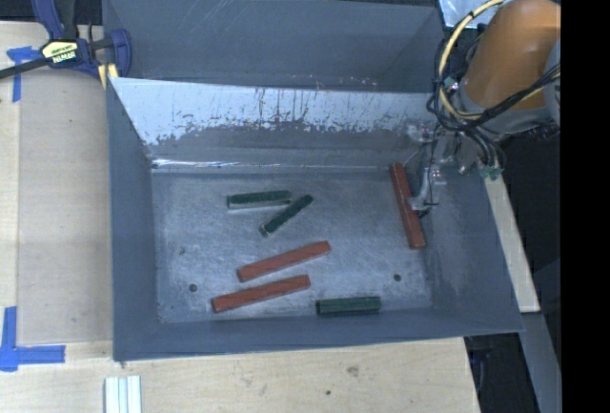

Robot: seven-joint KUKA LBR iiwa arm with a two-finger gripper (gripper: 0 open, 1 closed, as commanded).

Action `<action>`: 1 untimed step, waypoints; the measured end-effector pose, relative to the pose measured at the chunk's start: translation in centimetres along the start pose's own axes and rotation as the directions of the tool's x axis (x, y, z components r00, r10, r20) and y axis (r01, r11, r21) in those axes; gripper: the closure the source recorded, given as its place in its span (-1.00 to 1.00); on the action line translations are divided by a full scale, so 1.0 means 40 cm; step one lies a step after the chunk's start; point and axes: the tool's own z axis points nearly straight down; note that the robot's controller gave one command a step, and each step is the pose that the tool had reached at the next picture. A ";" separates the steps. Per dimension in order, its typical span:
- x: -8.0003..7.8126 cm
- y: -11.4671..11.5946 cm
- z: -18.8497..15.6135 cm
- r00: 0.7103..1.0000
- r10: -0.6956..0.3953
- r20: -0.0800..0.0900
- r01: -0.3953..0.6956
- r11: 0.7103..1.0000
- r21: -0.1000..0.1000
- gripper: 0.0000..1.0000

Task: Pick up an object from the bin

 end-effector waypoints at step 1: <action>0.055 0.029 0.167 0.822 -0.569 -0.003 0.569 0.822 -0.003 -1.00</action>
Offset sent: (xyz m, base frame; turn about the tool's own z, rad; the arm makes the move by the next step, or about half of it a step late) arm -0.0222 0.0114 -0.0675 -0.6054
